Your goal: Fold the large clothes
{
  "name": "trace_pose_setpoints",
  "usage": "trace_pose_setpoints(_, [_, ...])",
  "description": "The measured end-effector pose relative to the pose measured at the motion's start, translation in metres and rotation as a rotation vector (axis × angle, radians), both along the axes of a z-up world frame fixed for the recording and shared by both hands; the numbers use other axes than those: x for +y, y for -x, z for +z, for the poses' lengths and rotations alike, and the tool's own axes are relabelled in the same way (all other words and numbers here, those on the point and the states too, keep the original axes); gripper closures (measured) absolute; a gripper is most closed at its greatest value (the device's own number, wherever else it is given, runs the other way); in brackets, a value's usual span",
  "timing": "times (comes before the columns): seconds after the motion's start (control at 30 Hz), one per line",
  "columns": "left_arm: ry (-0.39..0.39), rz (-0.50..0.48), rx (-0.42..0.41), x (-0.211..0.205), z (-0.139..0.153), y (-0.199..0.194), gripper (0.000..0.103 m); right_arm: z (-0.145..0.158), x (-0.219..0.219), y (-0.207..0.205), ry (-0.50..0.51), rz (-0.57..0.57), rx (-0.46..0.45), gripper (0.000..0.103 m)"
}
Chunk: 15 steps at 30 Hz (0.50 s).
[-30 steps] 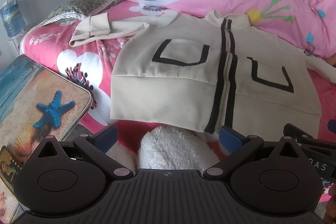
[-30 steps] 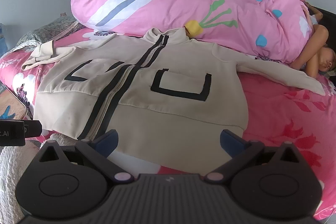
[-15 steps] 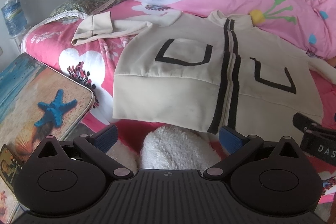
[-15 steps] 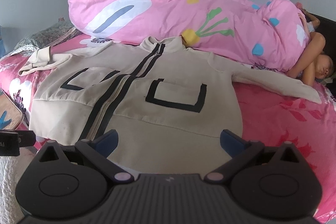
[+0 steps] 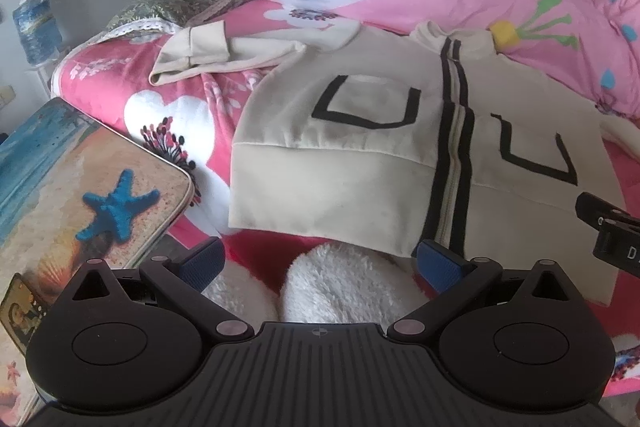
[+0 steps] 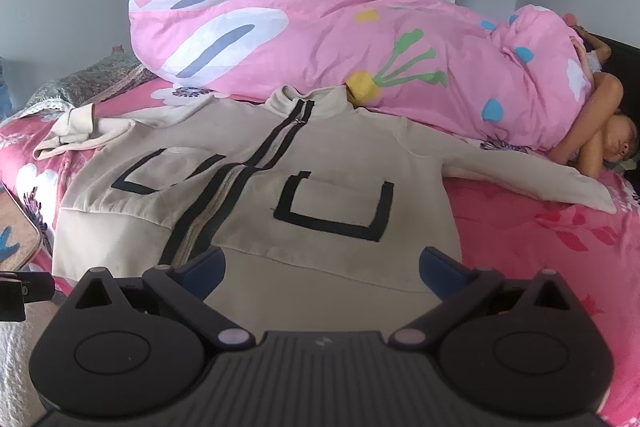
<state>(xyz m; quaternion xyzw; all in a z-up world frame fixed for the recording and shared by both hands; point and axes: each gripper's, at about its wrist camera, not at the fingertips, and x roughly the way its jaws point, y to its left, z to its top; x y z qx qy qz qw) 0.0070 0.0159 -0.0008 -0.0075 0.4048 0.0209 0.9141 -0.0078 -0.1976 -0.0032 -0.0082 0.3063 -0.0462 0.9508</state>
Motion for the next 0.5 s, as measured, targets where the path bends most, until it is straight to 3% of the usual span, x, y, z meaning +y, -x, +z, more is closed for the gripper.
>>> trace_pose_setpoints(0.5, [0.002,0.012,-0.074,0.015,0.025,-0.017,0.000,0.026,0.001,-0.027,0.002,-0.003,-0.049,0.000])
